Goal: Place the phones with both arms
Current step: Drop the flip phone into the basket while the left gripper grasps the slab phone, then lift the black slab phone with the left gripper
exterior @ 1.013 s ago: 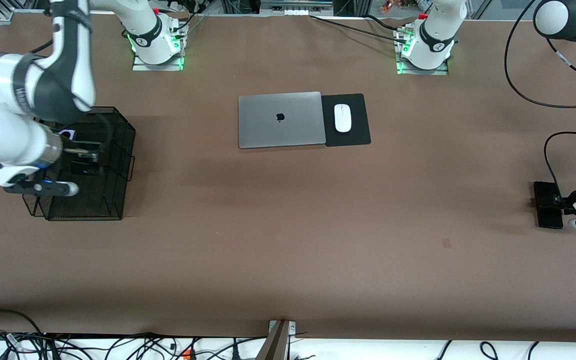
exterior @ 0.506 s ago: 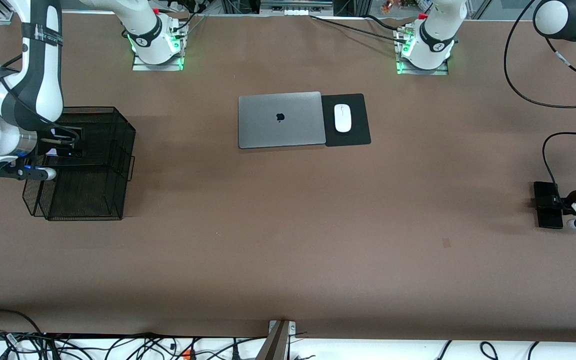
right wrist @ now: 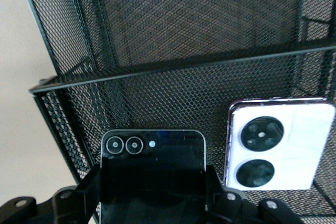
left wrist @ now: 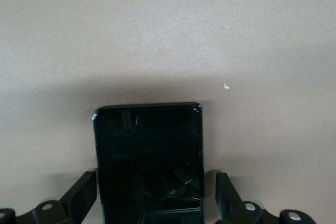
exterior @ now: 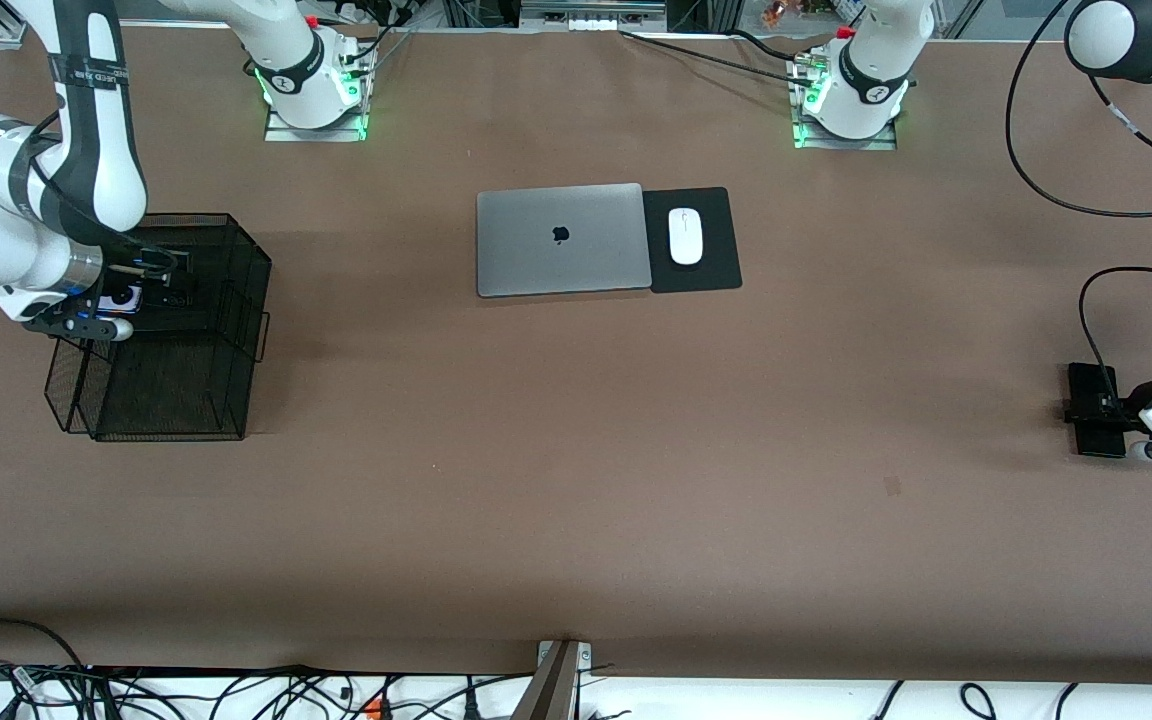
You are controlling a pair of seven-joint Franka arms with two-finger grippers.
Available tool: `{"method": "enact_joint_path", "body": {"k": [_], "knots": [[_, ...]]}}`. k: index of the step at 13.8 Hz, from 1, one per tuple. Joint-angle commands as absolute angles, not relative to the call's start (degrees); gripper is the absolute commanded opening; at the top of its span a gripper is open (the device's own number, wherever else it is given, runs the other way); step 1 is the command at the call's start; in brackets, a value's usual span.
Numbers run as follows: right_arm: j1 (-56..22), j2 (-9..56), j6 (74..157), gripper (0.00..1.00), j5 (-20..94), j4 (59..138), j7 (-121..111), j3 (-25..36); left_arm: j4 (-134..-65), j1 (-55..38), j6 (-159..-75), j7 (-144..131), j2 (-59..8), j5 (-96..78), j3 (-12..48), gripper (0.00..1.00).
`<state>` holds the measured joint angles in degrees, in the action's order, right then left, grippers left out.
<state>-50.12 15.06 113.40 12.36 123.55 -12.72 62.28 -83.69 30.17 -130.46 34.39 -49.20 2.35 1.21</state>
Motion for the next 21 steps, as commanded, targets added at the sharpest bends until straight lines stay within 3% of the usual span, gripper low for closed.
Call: {"method": "enact_joint_path", "body": {"k": [1, 6, 7, 8, 9, 10, 12, 14, 18, 21], "knots": [[-51.33, 12.39, 114.52, 0.00, 12.04, 125.42, -12.92, 63.02, -85.17, 30.76, -131.13, 34.10, -47.99, 3.52, 1.06, 1.00], [-51.33, 12.65, 114.96, 0.00, 12.04, 125.60, -12.92, 63.02, -85.43, 30.50, -132.19, 33.84, -48.16, 3.43, 1.14, 1.00], [-51.33, 12.74, 114.96, 0.12, 12.04, 125.51, -12.92, 63.02, -85.43, 30.41, -132.10, 33.75, -48.16, 3.43, 1.14, 1.00], [-51.33, 12.66, 114.96, 0.47, 12.04, 125.42, -12.83, 63.02, -85.43, 30.41, -132.19, 33.75, -48.16, 3.43, 1.14, 1.00], [-51.33, 12.66, 114.96, 0.65, 12.04, 125.25, -12.75, 63.02, -85.43, 30.24, -132.19, 33.58, -48.16, 3.43, 1.14, 1.00], [-51.33, 12.66, 114.96, 0.74, 12.04, 125.16, -12.66, 63.02, -85.43, 30.23, -132.19, 33.40, -48.16, 3.43, 1.14, 1.00], [-51.33, 12.66, 114.87, 0.83, 12.04, 124.98, -12.39, 63.02, -85.43, 30.23, -132.19, 33.40, -48.16, 3.43, 1.14, 1.00], [-51.33, 12.66, 114.61, 0.97, 12.04, 124.37, -12.22, 63.02, -85.43, 30.23, -132.10, 33.31, -48.25, 3.43, 1.14, 0.90], [-51.33, 12.57, 113.21, 0.99, 12.04, 122.79, -11.87, 63.02, -85.34, 30.23, -131.93, 33.05, -48.25, 3.43, 1.14, 0.68], [-51.50, 13.01, 104.27, 0.99, 12.04, 114.64, -10.12, 62.76, -85.17, 30.23, -131.84, 32.87, -48.25, 3.43, 1.14, 0.54]]}}
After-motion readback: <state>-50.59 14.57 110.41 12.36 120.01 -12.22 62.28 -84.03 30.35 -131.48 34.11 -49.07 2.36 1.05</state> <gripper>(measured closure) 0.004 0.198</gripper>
